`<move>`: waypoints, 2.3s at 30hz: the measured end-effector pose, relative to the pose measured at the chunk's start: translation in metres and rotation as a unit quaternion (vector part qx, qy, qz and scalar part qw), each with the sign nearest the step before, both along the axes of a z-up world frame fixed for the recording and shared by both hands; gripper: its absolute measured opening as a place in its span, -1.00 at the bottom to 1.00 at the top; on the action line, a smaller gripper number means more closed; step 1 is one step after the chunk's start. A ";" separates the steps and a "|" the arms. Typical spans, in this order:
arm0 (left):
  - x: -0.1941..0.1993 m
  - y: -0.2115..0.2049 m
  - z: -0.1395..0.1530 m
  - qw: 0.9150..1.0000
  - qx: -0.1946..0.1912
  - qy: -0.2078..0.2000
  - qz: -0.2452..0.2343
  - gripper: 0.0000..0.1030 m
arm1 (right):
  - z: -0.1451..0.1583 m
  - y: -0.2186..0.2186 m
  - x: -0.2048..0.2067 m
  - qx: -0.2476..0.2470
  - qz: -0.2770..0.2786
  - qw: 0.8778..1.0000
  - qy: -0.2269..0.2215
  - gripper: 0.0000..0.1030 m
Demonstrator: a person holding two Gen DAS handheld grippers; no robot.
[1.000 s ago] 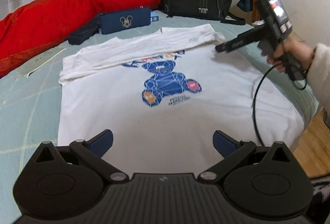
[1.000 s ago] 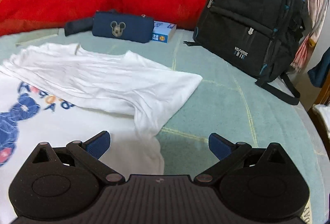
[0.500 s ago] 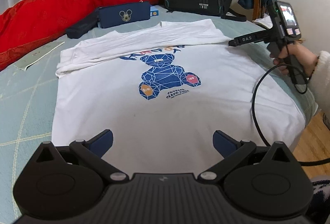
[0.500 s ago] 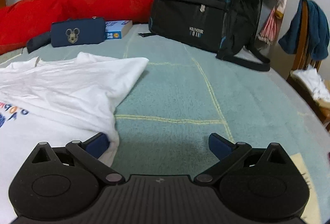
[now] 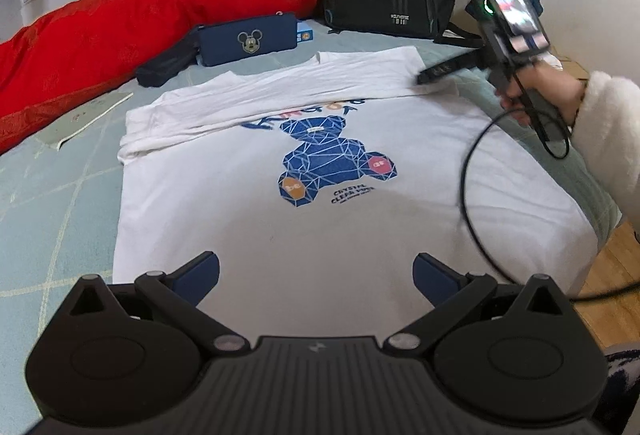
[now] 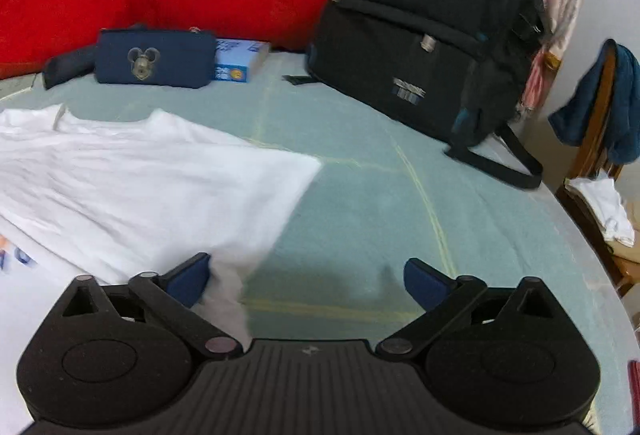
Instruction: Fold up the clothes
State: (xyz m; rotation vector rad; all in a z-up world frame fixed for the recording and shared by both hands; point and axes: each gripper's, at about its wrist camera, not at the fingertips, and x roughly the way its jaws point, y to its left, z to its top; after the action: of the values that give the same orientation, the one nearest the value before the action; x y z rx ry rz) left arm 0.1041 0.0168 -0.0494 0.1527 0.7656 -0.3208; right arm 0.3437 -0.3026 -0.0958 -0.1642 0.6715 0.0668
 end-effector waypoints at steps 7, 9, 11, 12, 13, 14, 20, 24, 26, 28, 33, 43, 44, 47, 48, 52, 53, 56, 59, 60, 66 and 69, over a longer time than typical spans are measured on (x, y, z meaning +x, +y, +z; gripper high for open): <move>0.008 0.001 -0.002 1.000 -0.002 0.002 -0.004 0.98 | 0.028 -0.035 -0.002 0.049 -0.021 0.999 -0.005 0.97; 0.009 0.001 -0.002 1.000 -0.002 0.000 -0.003 0.98 | 0.038 -0.042 0.007 0.158 0.014 0.987 0.010 0.97; 0.011 0.001 -0.001 1.000 -0.002 0.000 -0.001 0.98 | 0.042 -0.045 0.021 0.256 0.052 0.965 0.037 0.97; 0.011 0.001 -0.002 1.000 -0.002 0.001 0.000 0.98 | 0.041 -0.044 0.030 0.299 0.072 0.950 0.055 0.97; 0.012 0.001 -0.002 1.000 -0.002 0.002 0.000 0.98 | 0.038 -0.040 0.040 0.326 0.089 0.938 0.071 0.97; 0.012 0.002 -0.002 1.000 -0.002 0.003 0.000 0.98 | 0.034 -0.036 0.049 0.332 0.097 0.935 0.082 0.97; 0.016 0.006 -0.007 1.000 -0.005 0.010 0.004 0.98 | 0.008 -0.040 0.082 0.267 0.037 0.957 0.110 0.92; 0.018 0.007 -0.007 1.000 -0.007 0.007 0.002 0.98 | 0.022 -0.062 0.078 0.301 0.011 0.950 0.084 0.95; 0.019 0.007 -0.006 1.000 -0.009 0.006 0.001 0.98 | 0.034 -0.059 0.065 0.329 0.038 0.940 0.078 1.00; 0.021 0.007 -0.006 1.000 -0.010 0.005 0.000 0.98 | 0.038 -0.052 0.054 0.353 0.072 0.928 0.092 1.00; 0.018 0.009 -0.008 1.000 -0.010 0.007 0.000 0.98 | 0.011 -0.039 0.041 0.350 0.087 0.919 0.160 1.00; 0.017 0.021 -0.005 1.000 -0.018 0.001 0.020 0.98 | 0.041 -0.034 0.038 0.307 0.083 0.943 0.097 1.00; 0.016 0.021 -0.005 1.000 -0.018 0.000 0.020 0.98 | 0.043 -0.030 0.047 0.309 0.088 0.943 0.091 1.00; 0.015 0.023 -0.006 1.000 -0.016 0.000 0.022 0.98 | 0.030 -0.020 0.078 0.298 0.071 0.947 0.099 1.00; 0.014 0.024 -0.006 1.000 -0.017 0.000 0.024 0.98 | 0.023 -0.018 0.087 0.290 0.061 0.949 0.105 1.00; 0.014 0.032 -0.005 0.999 -0.019 -0.002 0.035 0.98 | 0.018 -0.009 0.100 0.244 0.025 0.963 0.113 0.98; 0.015 0.034 -0.005 0.999 -0.020 -0.003 0.038 0.98 | 0.027 -0.001 0.098 0.227 0.024 0.968 0.103 1.00; 0.018 0.039 -0.006 0.999 -0.024 -0.004 0.047 0.98 | 0.054 0.034 0.084 0.183 0.066 0.978 0.080 1.00; 0.017 0.041 -0.006 0.998 -0.024 -0.006 0.051 0.98 | 0.064 0.074 0.073 0.151 0.111 0.978 0.089 1.00; 0.017 0.042 -0.007 0.998 -0.025 -0.007 0.051 0.98 | 0.063 0.087 0.071 0.142 0.123 0.977 0.096 1.00; 0.012 0.052 -0.010 0.998 -0.029 -0.008 0.058 0.98 | 0.018 0.143 0.070 0.067 0.129 0.982 0.123 1.00; 0.010 0.058 -0.012 0.998 -0.027 -0.009 0.062 0.98 | 0.013 0.154 0.056 0.029 0.133 0.986 0.097 1.00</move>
State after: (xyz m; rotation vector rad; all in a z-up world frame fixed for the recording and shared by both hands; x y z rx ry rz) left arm 0.1139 0.0751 -0.0618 0.0576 0.7455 -0.2224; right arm 0.3997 -0.1485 -0.0826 -0.1915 0.8379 0.3635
